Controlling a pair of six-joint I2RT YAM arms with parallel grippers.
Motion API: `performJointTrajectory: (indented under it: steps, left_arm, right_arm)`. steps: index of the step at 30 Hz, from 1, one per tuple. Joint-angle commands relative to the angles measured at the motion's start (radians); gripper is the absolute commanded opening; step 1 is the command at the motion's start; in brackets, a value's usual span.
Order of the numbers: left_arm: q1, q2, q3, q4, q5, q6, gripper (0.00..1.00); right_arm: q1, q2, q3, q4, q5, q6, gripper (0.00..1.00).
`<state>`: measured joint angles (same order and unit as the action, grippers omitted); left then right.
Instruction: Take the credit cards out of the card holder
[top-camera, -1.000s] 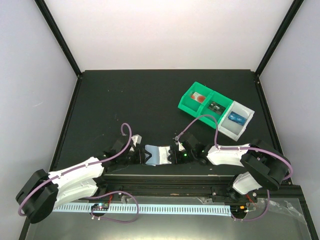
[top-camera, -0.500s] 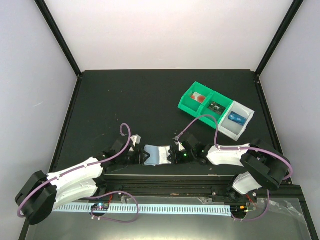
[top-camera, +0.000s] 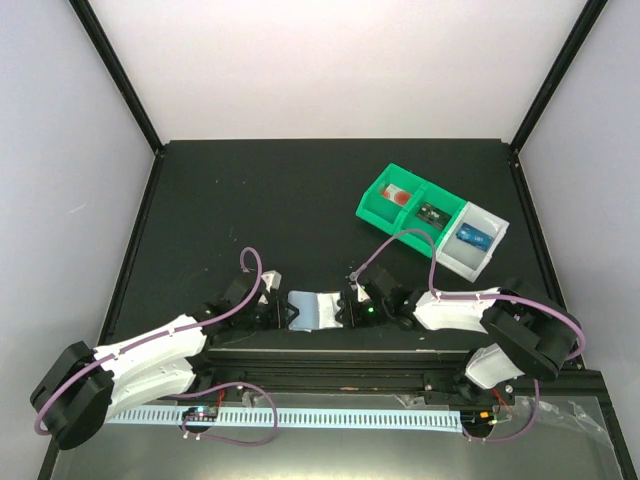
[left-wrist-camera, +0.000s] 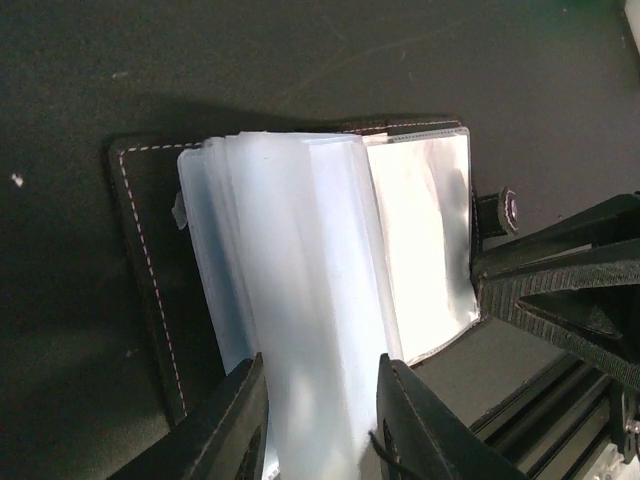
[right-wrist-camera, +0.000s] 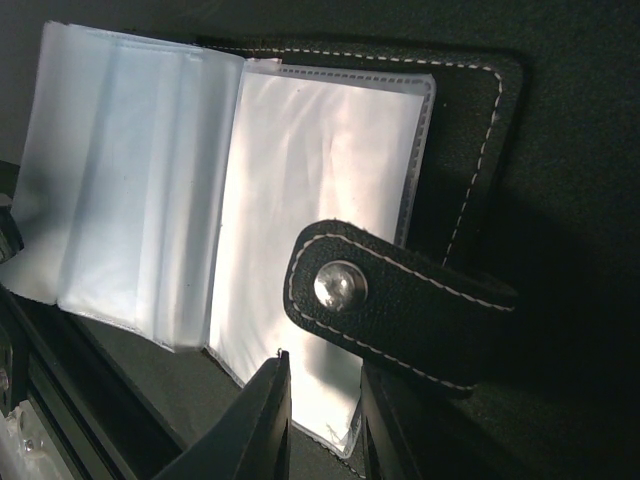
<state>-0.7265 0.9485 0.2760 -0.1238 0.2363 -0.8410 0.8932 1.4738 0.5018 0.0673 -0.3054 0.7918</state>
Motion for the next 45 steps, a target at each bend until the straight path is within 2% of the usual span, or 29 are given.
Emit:
performJointTrajectory:
  steps: [1,8,14,22,35,45]
  left_arm:
    - [0.002,-0.012,0.019,-0.026,-0.015,0.004,0.33]
    - [0.002,-0.008,0.011,-0.004,-0.001,0.007,0.14]
    - [0.002,-0.004,0.014,0.014,0.016,0.012,0.02]
    - [0.002,0.008,0.022,0.143,0.119,-0.002,0.02]
    - [-0.022,0.134,0.097,0.294,0.232,-0.062,0.02]
    - [-0.080,0.257,0.130,0.445,0.280,-0.104,0.09]
  right_arm:
    - [0.002,0.033,-0.020,0.003,0.057,-0.003,0.23]
    - [0.003,0.038,-0.021,0.006,0.056,-0.001,0.23]
    - [0.002,0.037,-0.019,0.006,0.057,-0.001,0.23]
    - [0.002,0.036,-0.026,0.027,0.048,0.007,0.23]
    - [0.003,0.019,-0.037,0.056,0.041,0.006,0.23]
    - [0.002,0.019,-0.047,0.072,0.040,0.002,0.23]
